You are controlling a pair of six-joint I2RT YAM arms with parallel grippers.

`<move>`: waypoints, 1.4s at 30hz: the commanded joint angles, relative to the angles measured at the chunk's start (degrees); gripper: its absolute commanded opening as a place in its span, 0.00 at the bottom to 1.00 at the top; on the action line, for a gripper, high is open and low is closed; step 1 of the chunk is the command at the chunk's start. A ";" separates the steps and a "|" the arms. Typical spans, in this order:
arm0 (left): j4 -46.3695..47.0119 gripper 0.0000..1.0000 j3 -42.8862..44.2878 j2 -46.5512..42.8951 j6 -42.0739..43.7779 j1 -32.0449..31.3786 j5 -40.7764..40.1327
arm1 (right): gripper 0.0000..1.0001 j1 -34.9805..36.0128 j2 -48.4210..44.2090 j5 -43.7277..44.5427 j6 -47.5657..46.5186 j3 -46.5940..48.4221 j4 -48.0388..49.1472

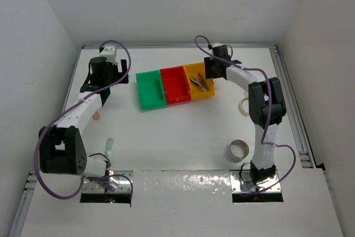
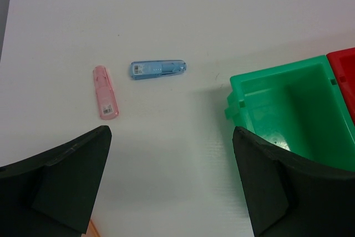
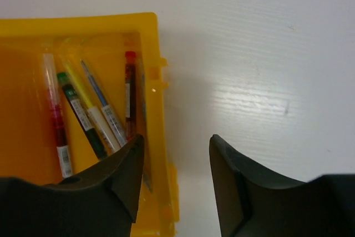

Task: Sort the stationery into containers
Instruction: Move the storage box to the center of the board, then place the stationery at the center of the board.

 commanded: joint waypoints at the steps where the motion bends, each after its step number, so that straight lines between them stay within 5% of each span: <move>1: 3.60 0.89 -0.53 -2.55 -0.32 0.60 0.74 | 0.49 -1.99 -8.22 0.50 3.82 -0.71 -2.13; 3: 3.95 0.89 -0.97 -2.91 -0.14 0.60 0.65 | 0.48 -4.00 -12.87 0.50 7.67 -4.30 -3.10; 5: 4.65 0.89 -1.59 -3.52 -0.23 0.60 0.57 | 0.17 -6.55 -17.79 0.41 10.93 -7.56 -3.98; 7: 5.36 0.89 -2.55 -3.96 -0.41 0.51 0.74 | 0.00 -9.10 -21.65 0.76 15.34 -13.00 -5.55; 9: 5.89 0.89 -3.26 -4.23 -0.76 0.60 0.91 | 0.02 -10.51 -23.43 1.38 17.27 -18.52 -6.53; 11: 6.85 0.89 -4.31 -4.49 -0.93 0.60 0.92 | 0.18 -12.35 -24.92 1.56 17.81 -22.75 -7.50; 16: 7.30 0.89 -4.93 -4.49 -0.94 0.60 1.27 | 0.33 -12.98 -24.84 -2.49 13.51 -21.91 -8.27; 20: 8.43 0.89 -5.98 -5.19 -0.76 0.60 0.83 | 0.21 -14.38 -23.62 3.99 12.37 -22.34 -8.11; 25: 8.44 0.89 -7.39 -6.07 -1.46 0.60 0.39 | 0.28 -14.47 -16.41 7.09 10.42 -18.65 -16.53; 33: 8.70 0.89 -7.83 -6.34 -1.64 0.77 0.21 | 0.32 -14.47 -14.48 6.04 12.36 -23.66 -12.51; 40: 8.70 0.89 -7.74 -6.34 -1.90 0.77 0.13 | 0.00 -13.34 -15.17 5.68 9.30 -25.50 -11.98; 42: 8.61 0.89 -7.74 -6.42 -1.99 0.68 -0.05 | 0.00 -11.32 -18.76 5.95 7.01 -25.15 -12.24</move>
